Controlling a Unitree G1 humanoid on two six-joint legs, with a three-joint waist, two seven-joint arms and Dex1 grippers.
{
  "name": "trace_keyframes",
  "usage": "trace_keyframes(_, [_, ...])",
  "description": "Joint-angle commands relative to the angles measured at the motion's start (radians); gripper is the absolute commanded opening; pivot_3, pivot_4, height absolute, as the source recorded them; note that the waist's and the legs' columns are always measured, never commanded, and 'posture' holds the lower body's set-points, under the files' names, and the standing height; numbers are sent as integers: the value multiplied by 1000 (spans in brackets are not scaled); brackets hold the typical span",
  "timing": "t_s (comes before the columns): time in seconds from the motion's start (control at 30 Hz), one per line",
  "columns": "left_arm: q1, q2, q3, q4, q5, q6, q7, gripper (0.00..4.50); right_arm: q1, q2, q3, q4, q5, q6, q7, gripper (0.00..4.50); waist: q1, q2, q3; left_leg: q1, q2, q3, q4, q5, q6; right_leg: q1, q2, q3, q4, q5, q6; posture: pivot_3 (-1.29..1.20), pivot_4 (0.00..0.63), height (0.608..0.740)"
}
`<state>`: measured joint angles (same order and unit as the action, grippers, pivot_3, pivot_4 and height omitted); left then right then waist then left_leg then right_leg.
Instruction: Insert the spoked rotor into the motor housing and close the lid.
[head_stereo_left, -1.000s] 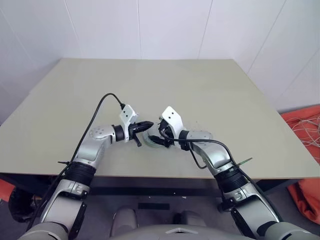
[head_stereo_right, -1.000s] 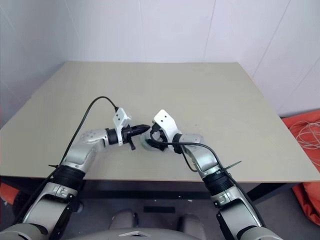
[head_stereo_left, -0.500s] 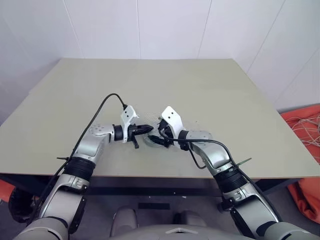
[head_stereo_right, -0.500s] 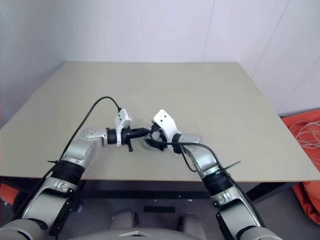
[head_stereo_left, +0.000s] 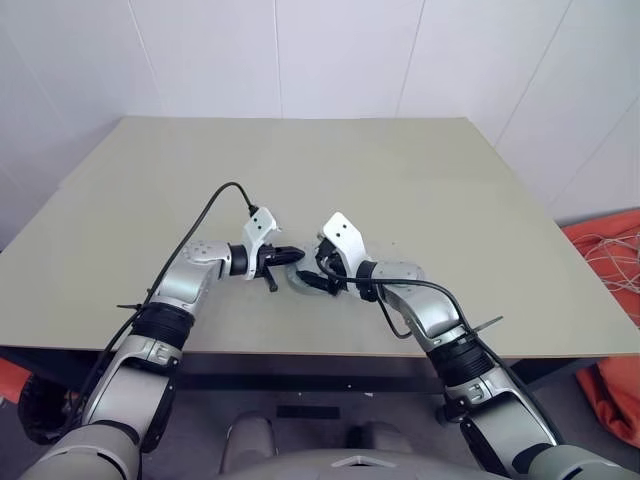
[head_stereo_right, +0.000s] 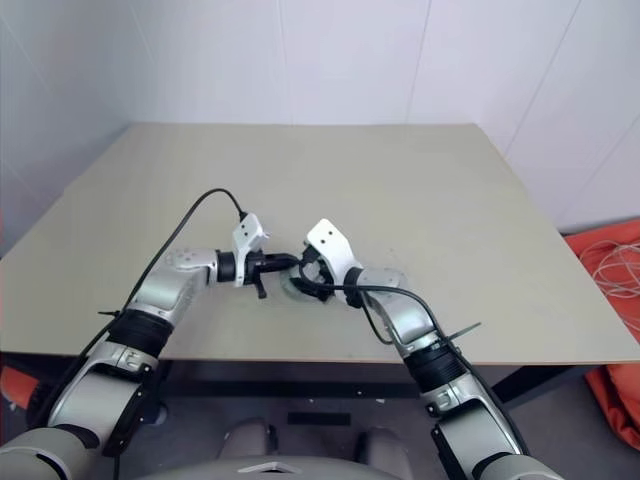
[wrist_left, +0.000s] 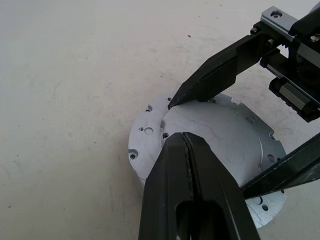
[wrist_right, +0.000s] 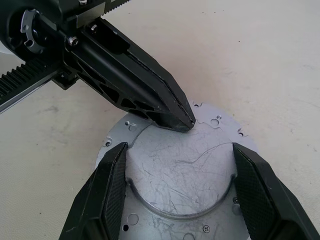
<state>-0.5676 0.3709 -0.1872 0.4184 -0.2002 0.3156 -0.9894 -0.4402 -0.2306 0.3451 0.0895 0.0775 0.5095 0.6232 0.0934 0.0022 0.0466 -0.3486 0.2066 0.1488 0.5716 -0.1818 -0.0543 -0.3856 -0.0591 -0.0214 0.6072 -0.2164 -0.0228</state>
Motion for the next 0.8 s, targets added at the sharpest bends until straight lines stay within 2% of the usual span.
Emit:
trace_keyframes(0.03, [-2, -4, -8, 3, 13, 17, -3, 26, 9, -6, 2, -10, -19, 10, -9, 3110, 0, 0, 0, 0, 0, 0, 0, 0, 0, 0, 0, 0, 0, 0, 0, 0, 0, 740])
trace_keyframes(0.53, [1, -24, -50, 21, 55, 24, -13, 26, 9, -10, -3, -19, -8, 22, 0, 3110, 1, 0, 0, 1, -1, 0, -4, 0, 0, 0, -3, 0, -1, 0, 0, 0, 0, 740])
trace_keyframes(0.67, [2, -24, -51, 22, 58, 26, -14, 0, 13, -18, -13, -32, 4, 34, 14, 4475, 2, 0, 0, 1, -1, 0, -5, 0, 0, 0, -4, 0, -2, 0, 0, 0, 0, 740])
trace_keyframes(0.8, [4, -25, -52, 21, 60, 27, -14, 0, 17, -34, -22, -56, 7, 55, 23, 4475, 3, 0, 0, 1, -2, 0, -6, 0, 0, 0, -5, 0, -2, 0, 0, 0, 0, 740])
